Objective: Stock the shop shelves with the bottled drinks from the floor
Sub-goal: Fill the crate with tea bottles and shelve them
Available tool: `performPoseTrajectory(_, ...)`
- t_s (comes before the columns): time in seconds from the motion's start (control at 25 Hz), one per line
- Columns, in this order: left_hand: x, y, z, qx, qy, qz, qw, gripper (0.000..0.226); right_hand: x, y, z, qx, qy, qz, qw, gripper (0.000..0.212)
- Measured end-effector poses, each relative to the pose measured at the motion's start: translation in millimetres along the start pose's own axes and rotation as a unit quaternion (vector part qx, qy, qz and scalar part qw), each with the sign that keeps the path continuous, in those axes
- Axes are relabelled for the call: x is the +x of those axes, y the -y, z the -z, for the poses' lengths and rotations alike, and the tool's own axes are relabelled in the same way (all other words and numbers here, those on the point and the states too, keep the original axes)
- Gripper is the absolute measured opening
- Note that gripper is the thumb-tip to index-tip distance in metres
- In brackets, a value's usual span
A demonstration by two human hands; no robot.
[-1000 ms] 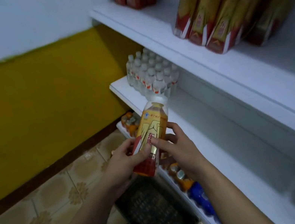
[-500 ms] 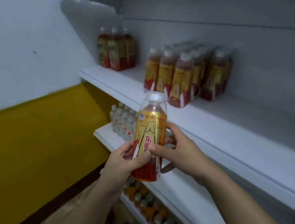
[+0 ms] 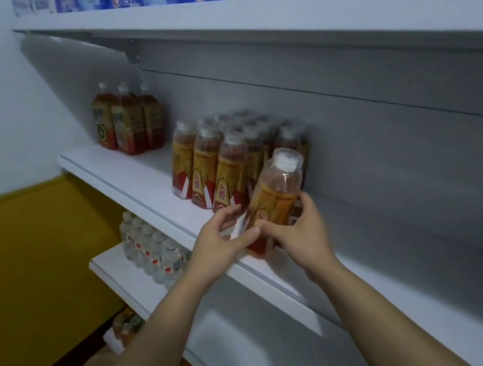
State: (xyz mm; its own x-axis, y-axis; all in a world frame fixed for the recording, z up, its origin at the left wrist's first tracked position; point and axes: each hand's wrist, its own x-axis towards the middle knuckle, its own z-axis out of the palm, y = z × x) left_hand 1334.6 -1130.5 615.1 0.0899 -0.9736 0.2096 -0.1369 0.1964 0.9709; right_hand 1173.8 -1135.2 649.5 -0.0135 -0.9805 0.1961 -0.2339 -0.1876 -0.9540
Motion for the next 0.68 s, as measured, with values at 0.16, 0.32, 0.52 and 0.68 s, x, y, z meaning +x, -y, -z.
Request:
performPoseTrajectory(0.16, 31.9, 13.3, -24.7, 0.045, -0.012, 0.006, 0.999, 0.069, 57.0, -23.7, -1.8, -0.093, -0.09, -0.024, 0.991, 0.084)
performPoseTrajectory(0.32, 52.3, 22.7, -38.0, 0.046, 0.047, 0.021, 0.998, 0.079, 103.1, -34.5, -6.8, -0.127, -0.062, -0.059, 0.988, 0.08)
performPoseTrajectory(0.52, 61.4, 27.6, -51.9, 0.137, 0.049, -0.013, 0.989, 0.079, 131.7, -44.4, -21.4, -0.21, -0.098, -0.047, 0.972, 0.08)
performPoseTrajectory(0.68, 58.6, 26.6, -46.4, 0.121, 0.027, -0.003, 0.992, 0.077, 141.2, -48.0, -24.2, -0.228, -0.101, -0.047, 0.967, 0.086)
